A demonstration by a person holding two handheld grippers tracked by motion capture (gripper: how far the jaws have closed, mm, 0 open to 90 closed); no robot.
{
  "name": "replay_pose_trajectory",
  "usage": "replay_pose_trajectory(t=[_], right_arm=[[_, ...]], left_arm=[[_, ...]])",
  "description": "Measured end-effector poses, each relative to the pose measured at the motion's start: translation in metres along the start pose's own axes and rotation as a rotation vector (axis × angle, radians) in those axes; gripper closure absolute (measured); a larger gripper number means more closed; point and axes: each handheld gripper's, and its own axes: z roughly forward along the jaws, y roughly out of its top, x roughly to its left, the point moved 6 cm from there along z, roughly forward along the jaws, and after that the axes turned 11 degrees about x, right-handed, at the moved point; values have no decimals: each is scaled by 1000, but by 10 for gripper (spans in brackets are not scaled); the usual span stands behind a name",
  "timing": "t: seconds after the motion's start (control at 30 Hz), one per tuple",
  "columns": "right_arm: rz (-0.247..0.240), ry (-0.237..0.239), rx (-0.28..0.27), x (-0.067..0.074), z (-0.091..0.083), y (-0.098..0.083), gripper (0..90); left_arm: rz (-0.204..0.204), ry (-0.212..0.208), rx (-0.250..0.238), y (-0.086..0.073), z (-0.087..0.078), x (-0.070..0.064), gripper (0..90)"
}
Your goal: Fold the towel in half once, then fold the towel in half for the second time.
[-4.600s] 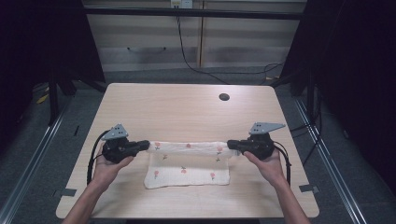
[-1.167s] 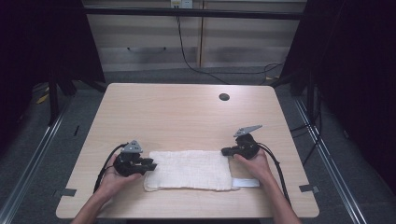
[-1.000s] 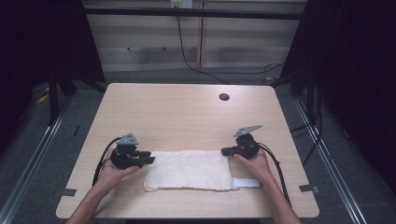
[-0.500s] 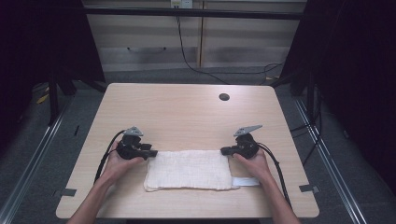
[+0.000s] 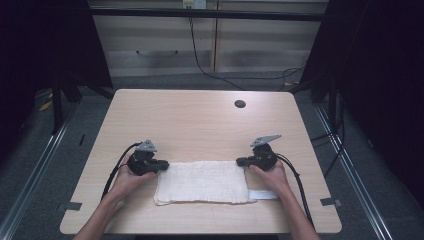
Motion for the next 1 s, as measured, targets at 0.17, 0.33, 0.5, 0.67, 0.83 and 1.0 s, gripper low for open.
replay_pose_trajectory(t=[0.17,0.33,0.5,0.67,0.83,1.0], right_arm=[[9,3,-14,1,0,0,883],[12,9,-43,2,-4,4,884],[-1,2,-67,4,-14,9,884],[-37,-8,-89,7,-24,16,884],[-56,-35,-82,8,-32,29,884],[-66,-36,-107,8,-41,39,884]], left_arm=[[-35,-16,-10,1,0,1,852],[-55,-21,-45,4,-8,6,854],[-66,-24,-87,8,-15,8,854],[-73,-30,-105,11,-18,8,855],[-79,-34,-109,18,-19,8,854],[-80,-29,-132,25,-23,9,854]])
